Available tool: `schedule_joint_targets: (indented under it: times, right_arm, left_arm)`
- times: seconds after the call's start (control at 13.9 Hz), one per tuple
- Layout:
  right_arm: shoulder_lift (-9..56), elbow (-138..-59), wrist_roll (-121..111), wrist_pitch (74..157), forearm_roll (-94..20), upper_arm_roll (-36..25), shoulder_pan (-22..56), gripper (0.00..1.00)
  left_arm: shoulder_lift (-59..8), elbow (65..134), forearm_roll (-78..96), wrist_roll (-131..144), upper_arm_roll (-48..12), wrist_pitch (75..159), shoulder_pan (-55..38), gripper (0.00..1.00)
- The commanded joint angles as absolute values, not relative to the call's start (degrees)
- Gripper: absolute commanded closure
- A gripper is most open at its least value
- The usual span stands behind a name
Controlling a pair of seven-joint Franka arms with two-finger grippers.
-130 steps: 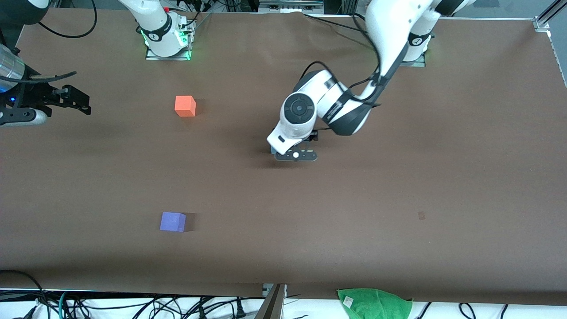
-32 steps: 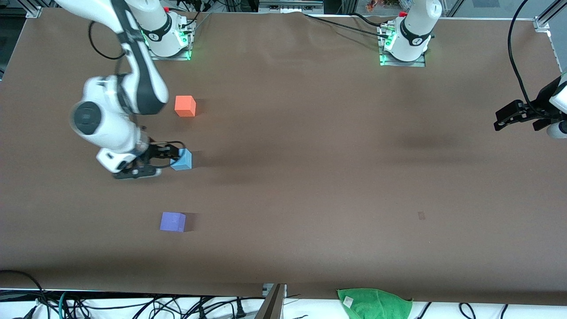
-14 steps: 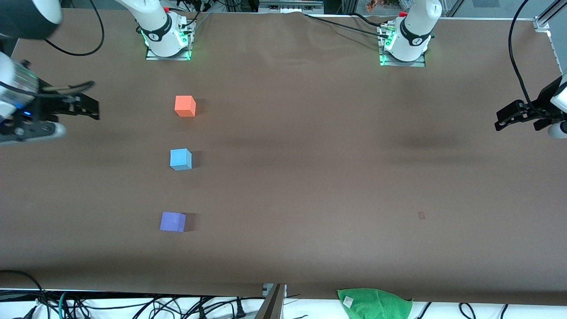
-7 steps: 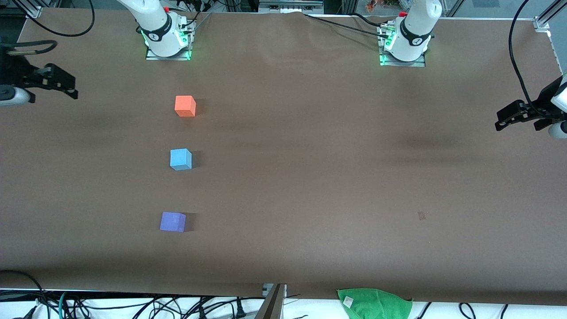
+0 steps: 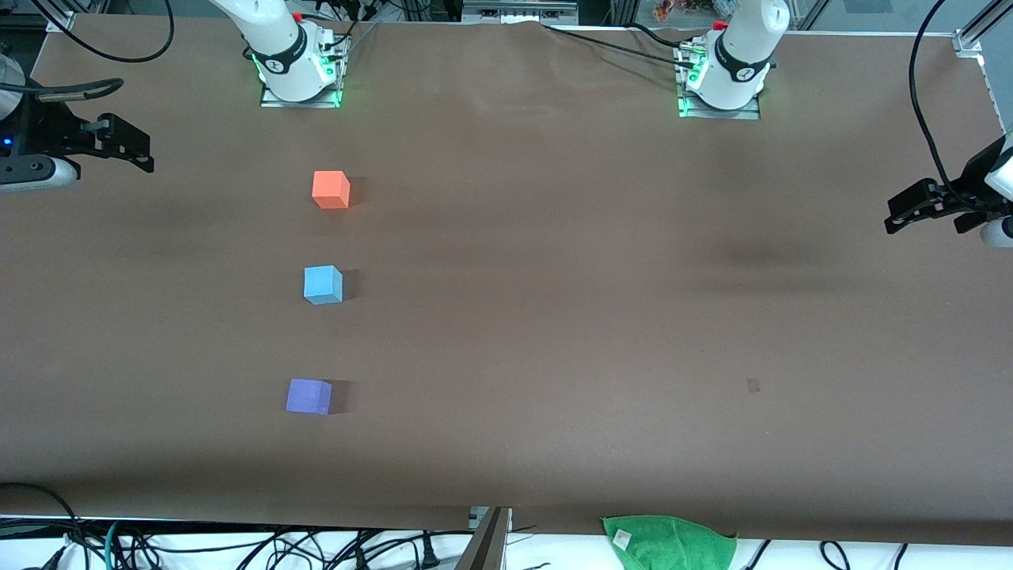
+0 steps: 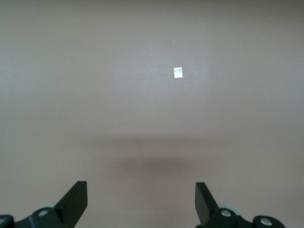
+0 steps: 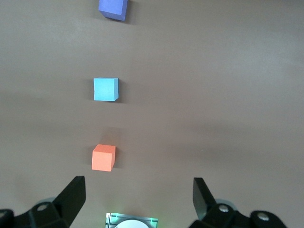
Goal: Place blue block between orange and purple blocks
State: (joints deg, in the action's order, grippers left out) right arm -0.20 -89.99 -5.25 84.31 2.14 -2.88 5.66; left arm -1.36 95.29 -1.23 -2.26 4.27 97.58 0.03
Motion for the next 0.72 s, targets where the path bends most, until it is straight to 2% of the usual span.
schedule_joint_targets:
  times: [0.0, 0.65]
  right_arm:
    - [0.17, -89.56, -4.83, 84.55, 2.64, -2.11, 4.83, 0.00]
    - [0.35, -89.56, -5.62, 84.90, 2.64, -2.64, 4.48, 0.00]
  left_arm:
    - [-2.20, 93.43, -0.44, -3.43, 4.13, 96.15, 0.44, 0.00]
    - [-2.20, 93.43, -0.44, -3.34, 4.13, 96.15, 0.44, 0.00]
